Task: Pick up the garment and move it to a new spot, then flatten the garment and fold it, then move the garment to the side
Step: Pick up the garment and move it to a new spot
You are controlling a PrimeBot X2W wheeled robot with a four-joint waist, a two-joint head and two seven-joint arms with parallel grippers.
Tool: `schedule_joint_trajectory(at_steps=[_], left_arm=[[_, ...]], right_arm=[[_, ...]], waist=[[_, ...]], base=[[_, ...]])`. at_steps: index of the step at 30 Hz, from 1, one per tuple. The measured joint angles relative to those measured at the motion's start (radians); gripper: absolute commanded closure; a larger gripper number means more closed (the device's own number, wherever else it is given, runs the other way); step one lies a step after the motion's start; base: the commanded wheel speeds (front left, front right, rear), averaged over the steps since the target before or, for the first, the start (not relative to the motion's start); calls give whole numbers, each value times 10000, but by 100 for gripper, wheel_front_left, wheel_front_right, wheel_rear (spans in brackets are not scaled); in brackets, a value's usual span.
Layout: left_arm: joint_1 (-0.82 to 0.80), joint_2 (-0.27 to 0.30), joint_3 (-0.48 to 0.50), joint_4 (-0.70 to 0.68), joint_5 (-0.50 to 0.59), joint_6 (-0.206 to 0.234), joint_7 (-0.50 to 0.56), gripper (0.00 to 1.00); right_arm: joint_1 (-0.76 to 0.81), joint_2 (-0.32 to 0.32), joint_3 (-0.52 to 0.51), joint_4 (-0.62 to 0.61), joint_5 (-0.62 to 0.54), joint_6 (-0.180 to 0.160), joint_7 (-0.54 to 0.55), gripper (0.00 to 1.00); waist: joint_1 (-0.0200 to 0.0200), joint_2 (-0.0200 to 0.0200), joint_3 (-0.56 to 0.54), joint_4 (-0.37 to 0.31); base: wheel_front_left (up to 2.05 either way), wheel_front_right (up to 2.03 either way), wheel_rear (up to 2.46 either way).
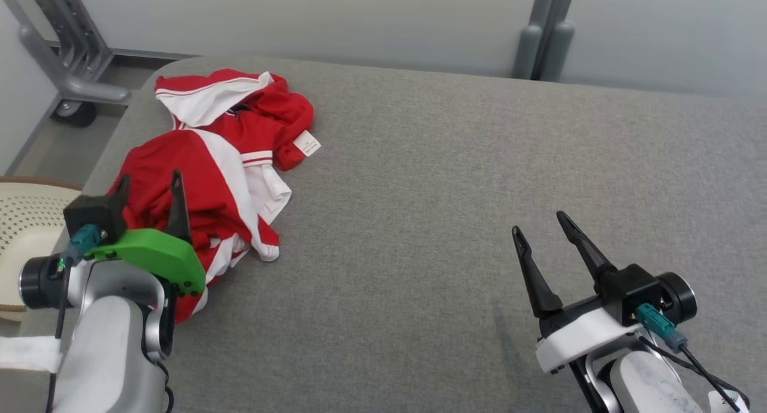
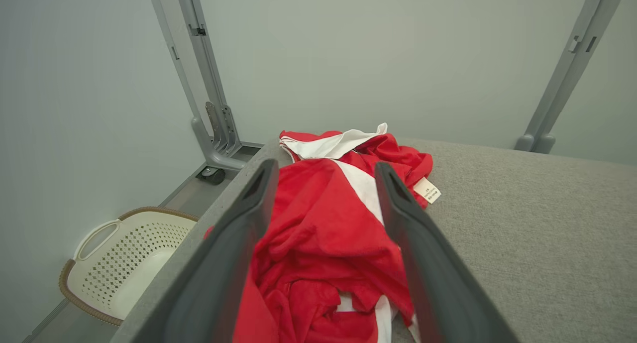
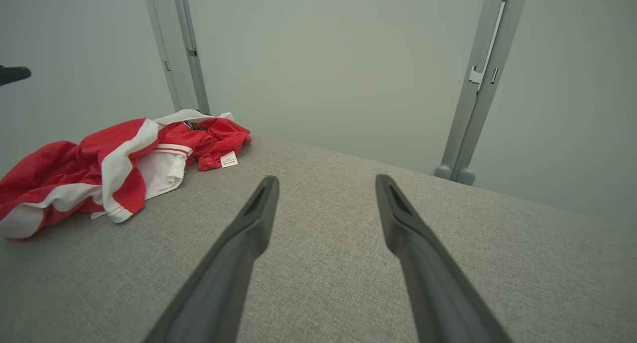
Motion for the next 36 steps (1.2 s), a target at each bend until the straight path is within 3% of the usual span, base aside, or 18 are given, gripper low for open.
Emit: schedule_joint_trajectory(at_steps=[8,18,30,31,32,33,34,36], left_arm=[[-913,-63,422,1200,-311,105,922,0],[-1612,73,809,2330,-320,259,1185,0],[-1931,130,696,3496,259,360,1248,0],[-1958,130,681,3568,276,360,1248,11],[-1986,130,669,3666,301,360,1248,49],[-2009,132,665,3754,330,360,1244,64],[-2020,132,665,3800,330,362,1208,100],[-2074,132,671,3908,330,364,1150,100]], right_arm=[[-412,-113,-19,-203,-128,69,-12,0],[-855,-276,-115,-320,-155,88,-12,0],[-992,-255,-257,-311,-146,86,-12,0],[-1036,-251,-257,-303,-144,86,-12,0],[-1080,-249,-257,-303,-142,86,-12,0],[-1097,-247,-257,-303,-142,86,-12,0],[-1099,-242,-257,-293,-140,88,-12,0],[-1104,-230,-255,-265,-125,88,-12,0]], waist=[[0,0,707,-703],[0,0,1690,-1459],[0,0,2237,-1716],[0,0,2243,-1707],[0,0,2247,-1699],[0,0,2250,-1690],[0,0,2253,-1683],[0,0,2255,-1673]], base=[[0,0,0],[0,0,0],[0,0,0],[0,0,0],[0,0,0],[0,0,0],[0,0,0],[0,0,0]])
